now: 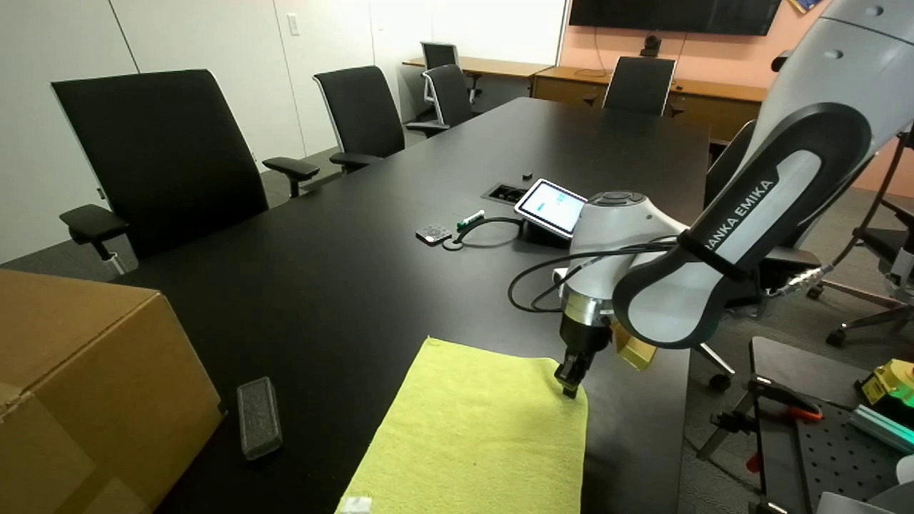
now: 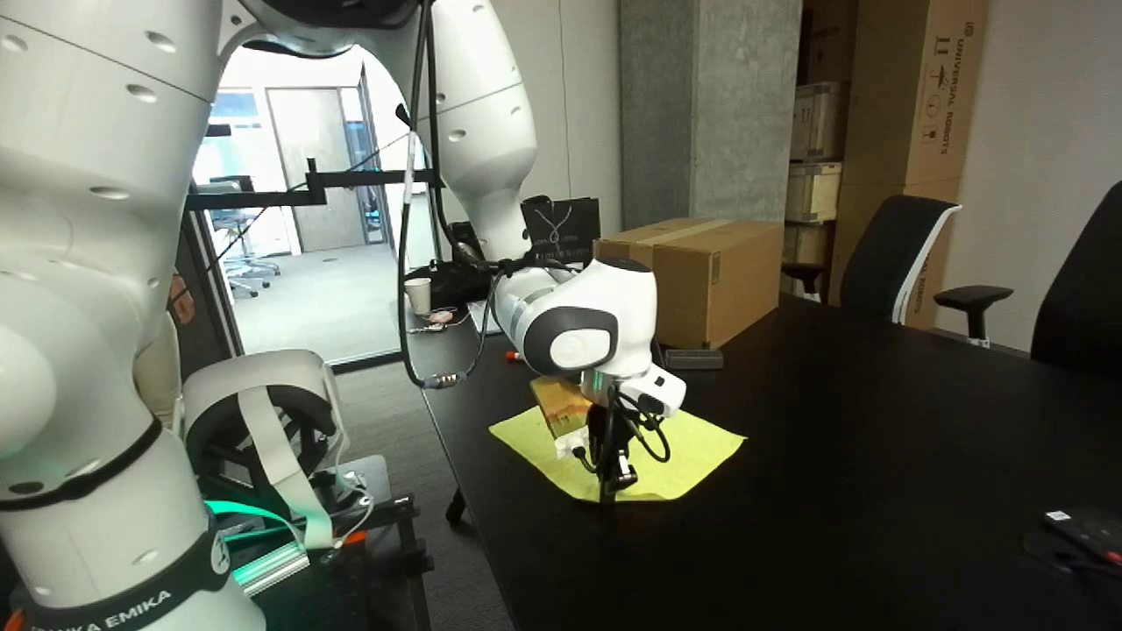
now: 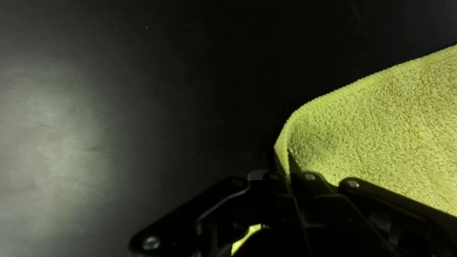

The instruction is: Fold the towel on the table in half.

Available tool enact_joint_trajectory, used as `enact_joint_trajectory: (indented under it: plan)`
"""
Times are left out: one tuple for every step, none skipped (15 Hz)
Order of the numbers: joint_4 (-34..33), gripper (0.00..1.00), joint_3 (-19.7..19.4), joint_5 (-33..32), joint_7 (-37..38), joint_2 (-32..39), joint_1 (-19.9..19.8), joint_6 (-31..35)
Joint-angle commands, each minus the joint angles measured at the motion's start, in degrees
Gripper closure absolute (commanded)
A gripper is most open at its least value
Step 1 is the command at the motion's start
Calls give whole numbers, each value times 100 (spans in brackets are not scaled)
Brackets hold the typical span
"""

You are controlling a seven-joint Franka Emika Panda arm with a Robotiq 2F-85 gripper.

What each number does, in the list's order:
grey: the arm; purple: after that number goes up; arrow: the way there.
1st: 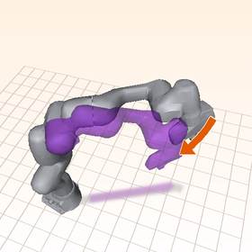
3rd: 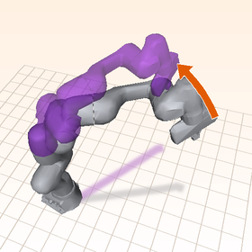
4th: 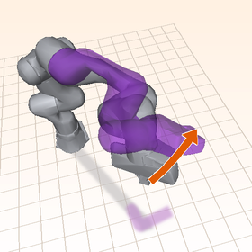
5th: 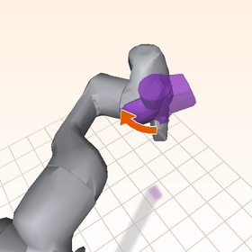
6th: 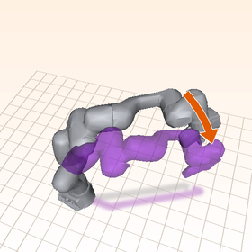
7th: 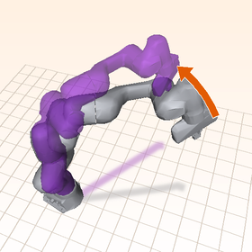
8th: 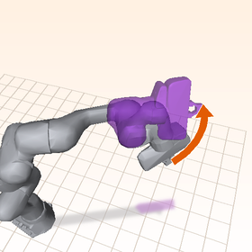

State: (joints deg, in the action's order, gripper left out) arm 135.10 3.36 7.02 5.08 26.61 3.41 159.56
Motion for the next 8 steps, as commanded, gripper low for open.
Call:
enact_joint_trajectory:
  plan:
    - [-229,97,-118,-236,43,-177,90,-560]
    - [-326,97,-115,-274,30,-171,86,-691]
    - [-450,97,-89,-302,-36,-173,51,-858]
    - [-574,97,-51,-302,-111,-156,10,-1019]
    - [-734,97,-37,-308,-155,-109,-6,-1176]
    - [-885,97,-22,-298,-210,-80,-26,-1339]
    - [-1023,97,-14,-296,-269,-65,-37,-1496]
    - [-1188,97,0,-281,-336,-31,-53,-1647]
